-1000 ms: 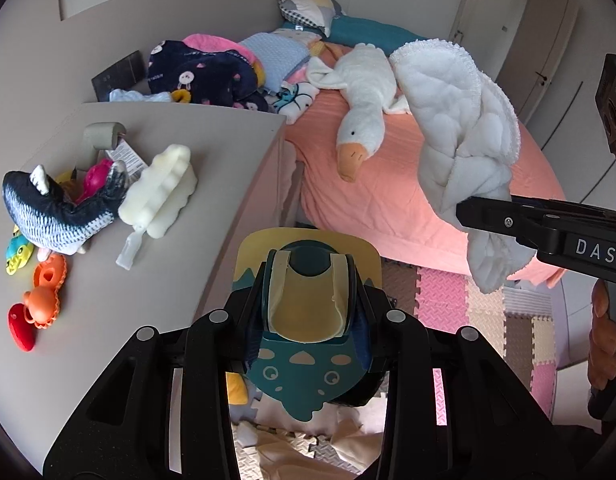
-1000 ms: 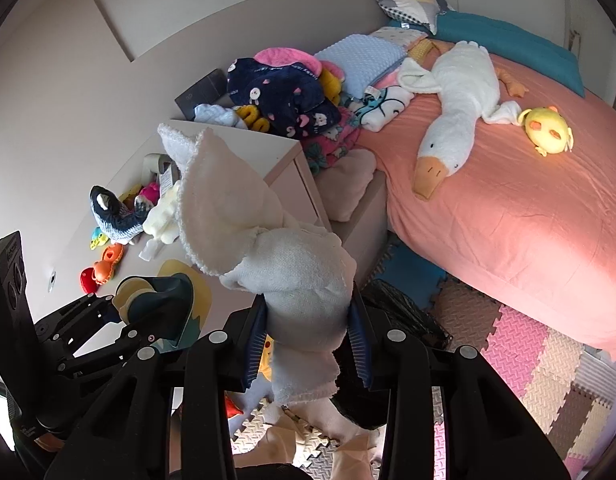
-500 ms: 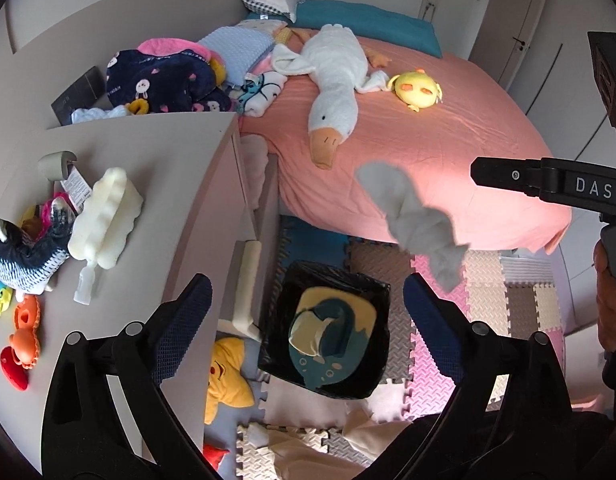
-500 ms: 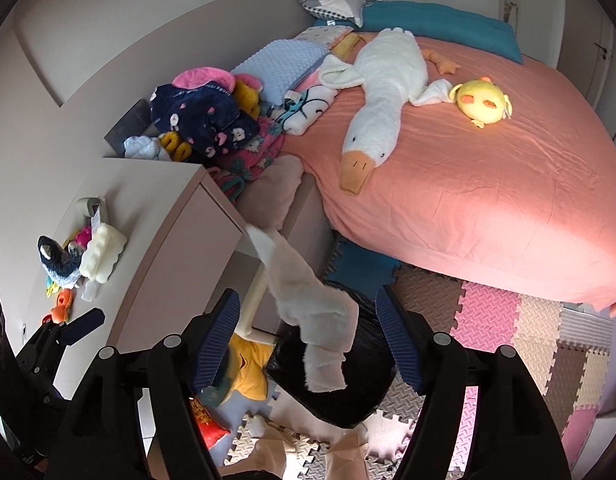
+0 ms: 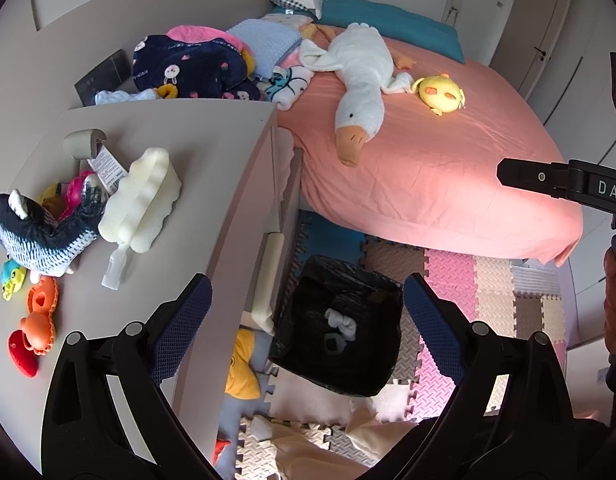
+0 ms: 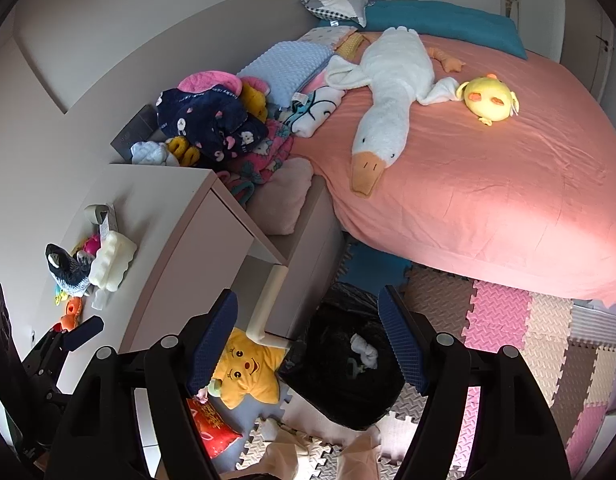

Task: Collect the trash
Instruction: 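Return the right tool to the desk toward the white foam sponge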

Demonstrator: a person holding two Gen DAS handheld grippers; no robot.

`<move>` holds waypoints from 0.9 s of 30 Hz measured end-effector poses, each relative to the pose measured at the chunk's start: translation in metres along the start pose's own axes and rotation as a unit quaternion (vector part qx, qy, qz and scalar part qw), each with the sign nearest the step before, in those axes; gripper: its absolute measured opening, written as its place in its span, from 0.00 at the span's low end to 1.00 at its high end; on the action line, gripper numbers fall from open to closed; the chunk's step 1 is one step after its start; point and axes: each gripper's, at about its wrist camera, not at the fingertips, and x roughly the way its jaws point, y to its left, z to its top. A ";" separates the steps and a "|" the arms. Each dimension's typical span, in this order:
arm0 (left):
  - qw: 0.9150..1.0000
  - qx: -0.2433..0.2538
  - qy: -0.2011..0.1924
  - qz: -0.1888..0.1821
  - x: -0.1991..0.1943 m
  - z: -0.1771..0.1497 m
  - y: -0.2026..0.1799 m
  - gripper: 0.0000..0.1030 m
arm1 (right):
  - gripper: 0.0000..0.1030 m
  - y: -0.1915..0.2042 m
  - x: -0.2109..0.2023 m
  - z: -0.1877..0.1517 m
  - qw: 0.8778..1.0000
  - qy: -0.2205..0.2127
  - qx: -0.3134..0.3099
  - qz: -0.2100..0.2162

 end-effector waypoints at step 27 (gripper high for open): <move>0.993 -0.105 -0.012 0.057 -0.052 -0.071 0.110 0.90 | 0.71 0.134 0.027 -0.022 0.992 0.029 -0.095 0.076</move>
